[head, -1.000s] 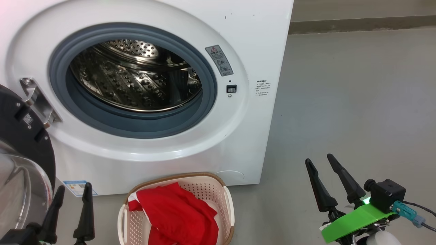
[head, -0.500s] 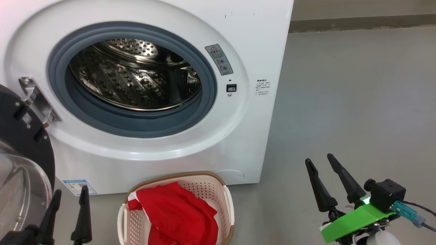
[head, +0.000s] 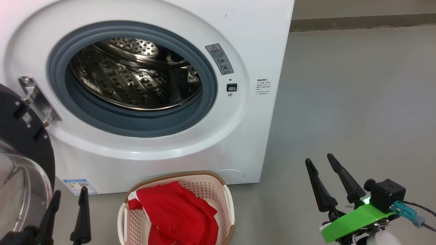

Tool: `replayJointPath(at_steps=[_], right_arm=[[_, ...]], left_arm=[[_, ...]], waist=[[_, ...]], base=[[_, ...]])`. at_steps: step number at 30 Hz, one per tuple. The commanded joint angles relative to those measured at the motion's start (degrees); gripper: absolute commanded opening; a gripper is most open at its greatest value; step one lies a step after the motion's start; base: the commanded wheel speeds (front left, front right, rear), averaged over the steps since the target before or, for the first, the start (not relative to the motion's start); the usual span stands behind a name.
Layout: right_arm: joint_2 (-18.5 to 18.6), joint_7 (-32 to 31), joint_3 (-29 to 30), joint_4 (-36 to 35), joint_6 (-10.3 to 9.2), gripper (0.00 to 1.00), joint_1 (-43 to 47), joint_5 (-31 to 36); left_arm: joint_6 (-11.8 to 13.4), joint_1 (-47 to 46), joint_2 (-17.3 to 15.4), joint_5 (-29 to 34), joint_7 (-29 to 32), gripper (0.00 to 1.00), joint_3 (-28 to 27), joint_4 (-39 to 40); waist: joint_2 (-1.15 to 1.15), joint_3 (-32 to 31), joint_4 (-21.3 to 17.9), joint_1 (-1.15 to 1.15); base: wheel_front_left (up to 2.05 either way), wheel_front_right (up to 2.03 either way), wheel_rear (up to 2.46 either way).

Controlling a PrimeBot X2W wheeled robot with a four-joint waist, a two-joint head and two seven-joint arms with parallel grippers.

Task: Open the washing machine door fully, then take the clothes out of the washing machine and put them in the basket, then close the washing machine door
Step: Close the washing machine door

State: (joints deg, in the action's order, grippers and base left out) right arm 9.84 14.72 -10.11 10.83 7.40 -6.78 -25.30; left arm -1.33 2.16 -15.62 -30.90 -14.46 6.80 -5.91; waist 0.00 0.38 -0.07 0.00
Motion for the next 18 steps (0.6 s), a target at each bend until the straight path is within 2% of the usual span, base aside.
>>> replayJointPath(at_steps=[1, 11, 18], right_arm=[[0.4, 0.3, -0.9, -1.4, 0.09, 1.00, -1.0, 0.0], [0.1, 0.3, -0.8, -1.7, 0.09, 1.00, -0.7, 0.3], [0.0, 0.3, -0.7, -1.7, 0.09, 1.00, -0.6, 0.4]], left_arm=[[-0.4, -2.3, -0.9, 0.7, -0.5, 1.00, -2.6, 1.0], [-0.8, -2.3, -0.4, 1.2, -0.5, 1.00, -3.3, 1.1], [-1.2, -2.2, -0.1, 1.7, -0.5, 1.00, -3.7, 1.2]], waist=[[0.00, 0.0, 0.0, 0.00], [0.00, 0.1, 0.0, 0.00], [0.00, 0.1, 0.1, 0.00]], base=[[0.00, 0.00, 0.00], [-0.09, 0.09, 0.00], [-1.02, 0.95, 0.07]])
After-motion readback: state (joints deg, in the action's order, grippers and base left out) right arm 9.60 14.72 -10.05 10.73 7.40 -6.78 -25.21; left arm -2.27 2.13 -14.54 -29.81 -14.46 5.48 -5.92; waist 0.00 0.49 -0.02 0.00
